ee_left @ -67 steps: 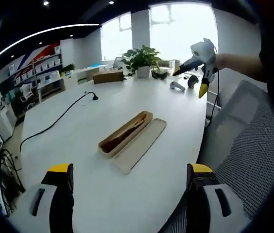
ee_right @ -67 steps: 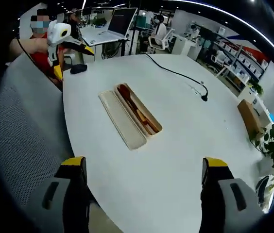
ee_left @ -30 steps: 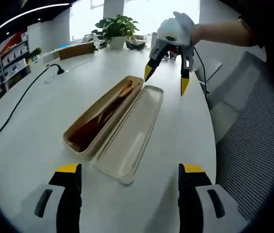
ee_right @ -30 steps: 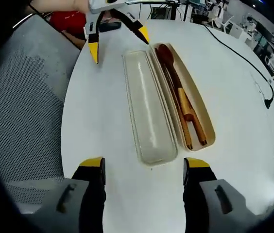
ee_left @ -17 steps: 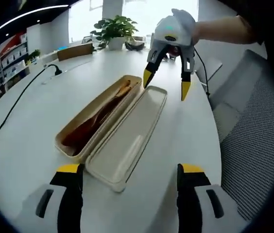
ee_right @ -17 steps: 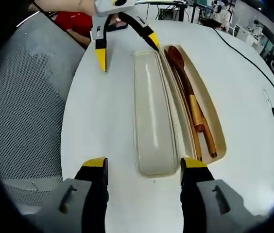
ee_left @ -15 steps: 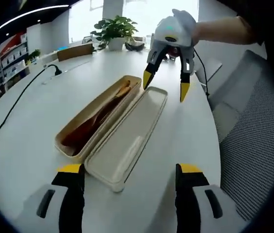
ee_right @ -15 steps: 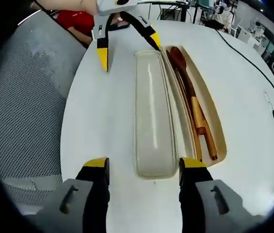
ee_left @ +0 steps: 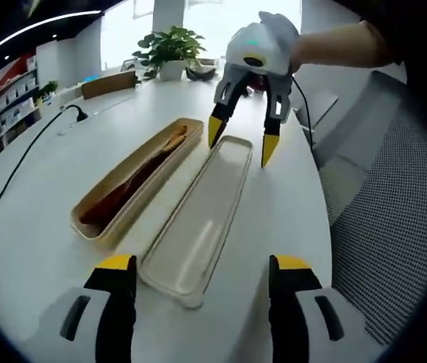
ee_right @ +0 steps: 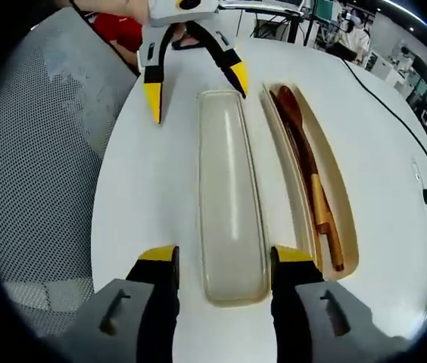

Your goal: Arrange the utensils inside the cutlery case until each visible utensil rests in its matching compartment.

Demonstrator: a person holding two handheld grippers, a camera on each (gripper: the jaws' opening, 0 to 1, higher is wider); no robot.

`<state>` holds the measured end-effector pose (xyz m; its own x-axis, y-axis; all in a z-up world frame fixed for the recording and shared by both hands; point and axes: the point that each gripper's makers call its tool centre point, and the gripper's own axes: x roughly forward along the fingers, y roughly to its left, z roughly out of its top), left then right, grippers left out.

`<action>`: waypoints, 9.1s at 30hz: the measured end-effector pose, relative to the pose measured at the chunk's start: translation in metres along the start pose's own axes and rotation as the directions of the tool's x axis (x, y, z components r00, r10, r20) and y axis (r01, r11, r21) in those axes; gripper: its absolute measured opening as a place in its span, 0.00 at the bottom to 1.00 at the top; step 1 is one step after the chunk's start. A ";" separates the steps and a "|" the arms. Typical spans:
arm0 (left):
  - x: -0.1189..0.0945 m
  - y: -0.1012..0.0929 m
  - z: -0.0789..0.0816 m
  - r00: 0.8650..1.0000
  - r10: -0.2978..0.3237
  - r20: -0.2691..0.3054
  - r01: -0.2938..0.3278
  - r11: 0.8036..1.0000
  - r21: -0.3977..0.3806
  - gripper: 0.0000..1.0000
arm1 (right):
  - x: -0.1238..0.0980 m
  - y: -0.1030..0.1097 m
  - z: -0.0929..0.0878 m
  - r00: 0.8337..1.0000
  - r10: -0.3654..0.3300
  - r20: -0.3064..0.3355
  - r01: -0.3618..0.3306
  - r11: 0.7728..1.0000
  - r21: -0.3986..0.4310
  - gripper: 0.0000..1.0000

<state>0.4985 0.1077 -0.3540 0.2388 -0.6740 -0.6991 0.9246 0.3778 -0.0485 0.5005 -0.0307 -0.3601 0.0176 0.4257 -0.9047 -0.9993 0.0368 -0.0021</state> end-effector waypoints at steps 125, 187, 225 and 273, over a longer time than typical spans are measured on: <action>-0.043 -0.029 -0.014 0.986 -0.022 -0.166 0.057 0.977 0.206 0.06 | -0.005 0.020 0.040 0.979 0.159 -0.128 -0.181 0.967 -0.179 0.01; -0.050 -0.066 0.008 0.983 -0.183 -0.027 0.173 0.962 -0.210 0.04 | -0.056 0.000 0.071 0.970 -0.106 0.221 0.121 0.991 -0.056 0.48; -0.058 -0.074 0.034 0.958 -0.248 0.141 0.285 0.861 -0.422 0.04 | -0.055 0.017 0.061 0.967 -0.212 0.143 0.242 0.940 -0.240 0.70; -0.087 -0.057 0.094 0.850 -0.339 0.404 0.520 0.668 -0.533 0.04 | -0.063 0.003 0.082 0.946 -0.269 0.181 0.321 0.858 -0.400 0.64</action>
<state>0.4532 0.0851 -0.2232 0.0094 -0.9572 -0.2893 0.5832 0.2403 -0.7760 0.4990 0.0168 -0.2684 0.2914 0.5567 -0.7779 -0.8650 -0.1938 -0.4628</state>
